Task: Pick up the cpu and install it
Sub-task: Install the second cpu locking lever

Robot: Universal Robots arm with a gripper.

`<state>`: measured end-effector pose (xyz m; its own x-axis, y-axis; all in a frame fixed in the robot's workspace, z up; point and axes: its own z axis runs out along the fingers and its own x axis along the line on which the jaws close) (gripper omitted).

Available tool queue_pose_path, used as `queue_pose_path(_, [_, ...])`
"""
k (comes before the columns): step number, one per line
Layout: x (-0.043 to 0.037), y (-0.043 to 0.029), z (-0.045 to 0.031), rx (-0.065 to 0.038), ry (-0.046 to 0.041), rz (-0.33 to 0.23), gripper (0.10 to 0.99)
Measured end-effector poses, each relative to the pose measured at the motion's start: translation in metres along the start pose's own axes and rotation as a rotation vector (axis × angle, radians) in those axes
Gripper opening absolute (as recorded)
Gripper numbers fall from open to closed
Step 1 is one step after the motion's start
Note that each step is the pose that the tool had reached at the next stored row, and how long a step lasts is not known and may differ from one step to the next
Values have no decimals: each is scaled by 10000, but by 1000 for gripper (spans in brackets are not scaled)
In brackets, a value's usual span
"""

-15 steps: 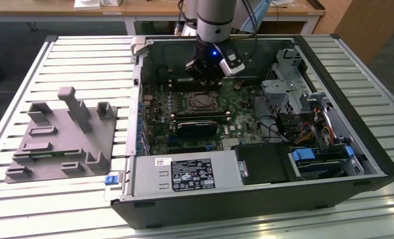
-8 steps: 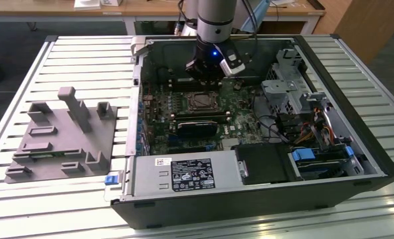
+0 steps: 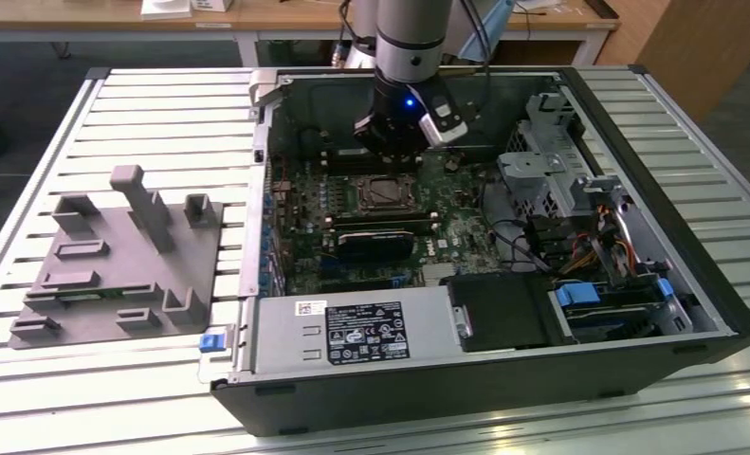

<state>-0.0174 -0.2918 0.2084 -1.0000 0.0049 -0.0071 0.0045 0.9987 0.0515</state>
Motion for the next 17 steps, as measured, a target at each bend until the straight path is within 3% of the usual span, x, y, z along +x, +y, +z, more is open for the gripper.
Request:
queue_pose_path(5, [-6, -18, -22, -17, 1, 0, 106])
queue_pose_path(13, [-8, -6, -301, -19, 1, 0, 106])
queue_pose_path(17, [-8, -34, -326, -19, 1, 0, 106])
